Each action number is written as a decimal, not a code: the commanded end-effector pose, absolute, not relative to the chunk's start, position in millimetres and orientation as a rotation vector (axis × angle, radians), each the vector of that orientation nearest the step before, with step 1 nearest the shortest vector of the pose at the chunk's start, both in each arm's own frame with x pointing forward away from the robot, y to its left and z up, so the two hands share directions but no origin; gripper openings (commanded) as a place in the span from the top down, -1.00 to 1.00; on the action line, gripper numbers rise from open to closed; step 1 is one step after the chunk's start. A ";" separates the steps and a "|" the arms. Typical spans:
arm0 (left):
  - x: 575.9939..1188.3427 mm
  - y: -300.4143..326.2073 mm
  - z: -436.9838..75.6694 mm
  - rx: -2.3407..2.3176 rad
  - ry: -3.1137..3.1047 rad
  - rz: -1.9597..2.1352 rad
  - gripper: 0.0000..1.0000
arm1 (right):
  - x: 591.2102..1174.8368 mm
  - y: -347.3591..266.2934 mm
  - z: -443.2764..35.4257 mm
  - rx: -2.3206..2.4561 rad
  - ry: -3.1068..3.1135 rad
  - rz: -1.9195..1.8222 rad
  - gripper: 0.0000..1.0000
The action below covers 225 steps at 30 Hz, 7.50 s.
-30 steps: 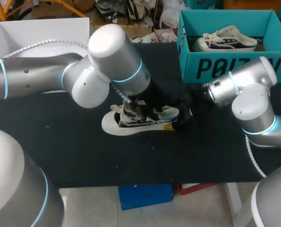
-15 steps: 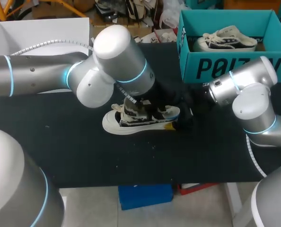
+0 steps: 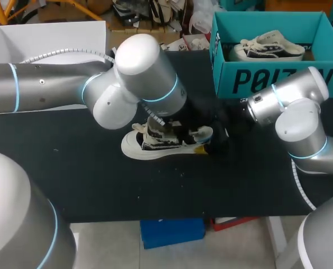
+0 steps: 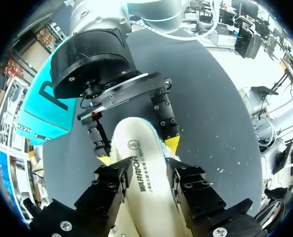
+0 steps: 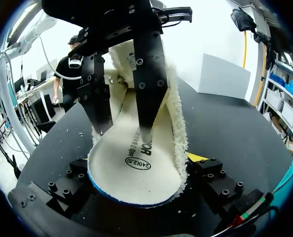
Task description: Take the shoe out of the shoebox, open the shoe tongue, remove and reinsert the insole, then place the shoe into the shoebox
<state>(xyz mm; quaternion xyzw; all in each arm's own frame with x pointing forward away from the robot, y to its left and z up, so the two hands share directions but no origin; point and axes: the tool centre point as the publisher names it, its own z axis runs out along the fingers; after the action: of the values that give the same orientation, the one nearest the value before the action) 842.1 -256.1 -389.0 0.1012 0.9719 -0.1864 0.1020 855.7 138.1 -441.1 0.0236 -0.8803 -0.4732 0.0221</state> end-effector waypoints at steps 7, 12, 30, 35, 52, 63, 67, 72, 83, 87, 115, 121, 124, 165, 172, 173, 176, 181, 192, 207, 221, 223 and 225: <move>847.1 -272.2 -404.5 0.304 2.870 -0.554 0.11 | 857.1 139.3 -443.4 0.071 -2.729 -1.462 1.00; 852.4 -270.7 -406.2 0.262 2.851 -0.531 0.11 | 857.1 139.3 -443.4 0.071 -2.729 -1.462 1.00; 857.8 -263.6 -398.3 0.182 2.793 -0.510 0.13 | 857.1 139.3 -443.4 0.071 -2.729 -1.462 1.00; 861.8 -258.3 -399.7 0.129 2.787 -0.514 0.34 | 857.1 139.3 -443.4 0.071 -2.729 -1.462 1.00; 854.6 -248.3 -389.2 0.137 2.817 -0.560 1.00 | 857.1 139.3 -443.4 0.071 -2.729 -1.462 1.00; 831.9 -235.6 -371.7 0.214 2.836 -0.695 1.00 | 857.1 139.3 -443.4 0.071 -2.729 -1.462 1.00; 822.4 -232.2 -364.8 0.258 2.836 -0.771 1.00 | 857.1 139.3 -443.4 0.071 -2.729 -1.462 1.00; 813.3 -228.8 -353.2 0.304 2.838 -0.857 1.00 | 857.1 139.3 -443.4 0.071 -2.729 -1.462 1.00; 805.3 -230.2 -342.4 0.362 2.828 -0.924 1.00 | 857.1 139.3 -443.4 0.071 -2.729 -1.462 1.00; 807.1 -229.2 -338.6 0.396 2.818 -0.985 1.00 | 857.1 139.3 -443.4 0.071 -2.729 -1.462 1.00; 769.2 -225.3 -181.4 0.686 2.432 -1.705 1.00 | 857.1 139.3 -443.4 0.071 -2.729 -1.462 1.00; 767.8 -223.6 -176.3 0.684 2.423 -1.716 1.00 | 857.1 139.3 -443.4 0.071 -2.729 -1.462 1.00; 767.8 -223.6 -176.3 0.684 2.423 -1.716 1.00 | 857.1 139.3 -443.4 0.071 -2.729 -1.462 1.00; 739.1 -193.2 -56.8 0.239 2.186 -2.691 1.00 | 857.1 139.3 -443.4 0.071 -2.729 -1.462 1.00; 729.2 -187.1 -36.5 0.256 2.247 -2.745 1.00 | 857.1 139.3 -443.4 0.071 -2.729 -1.462 1.00; 728.3 -185.8 -33.3 0.259 2.261 -2.755 1.00 | 857.1 139.3 -443.4 0.071 -2.729 -1.462 1.00; 725.4 -181.9 -23.7 0.261 2.277 -2.797 1.00 | 857.1 139.3 -443.4 0.071 -2.729 -1.462 1.00; 724.5 -175.9 -9.0 0.275 2.291 -2.800 1.00 | 857.1 139.3 -443.4 0.071 -2.729 -1.462 1.00; 719.8 -175.9 15.4 0.356 2.265 -2.809 1.00 | 857.1 139.3 -443.4 0.071 -2.729 -1.462 1.00; 720.5 -175.8 16.1 0.349 2.243 -2.826 1.00 | 857.9 136.7 -435.3 0.110 -2.743 -1.454 0.83; 720.5 -175.8 16.1 0.349 2.243 -2.826 1.00 | 859.2 111.0 -387.9 0.289 -2.894 -0.993 -1.00; 720.5 -175.8 16.1 0.349 2.243 -2.826 1.00 | 859.5 111.0 -381.9 0.301 -2.909 -0.900 -1.00; 720.5 -175.8 16.1 0.349 2.243 -2.826 1.00 | 859.9 110.7 -379.0 0.303 -2.921 -0.804 -1.00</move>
<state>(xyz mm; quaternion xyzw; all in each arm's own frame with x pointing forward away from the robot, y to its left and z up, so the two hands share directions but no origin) 720.9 -175.0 17.1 0.0935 0.6011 -0.7565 -0.2402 854.9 109.9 -392.2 0.0924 -0.9316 -0.3501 0.0323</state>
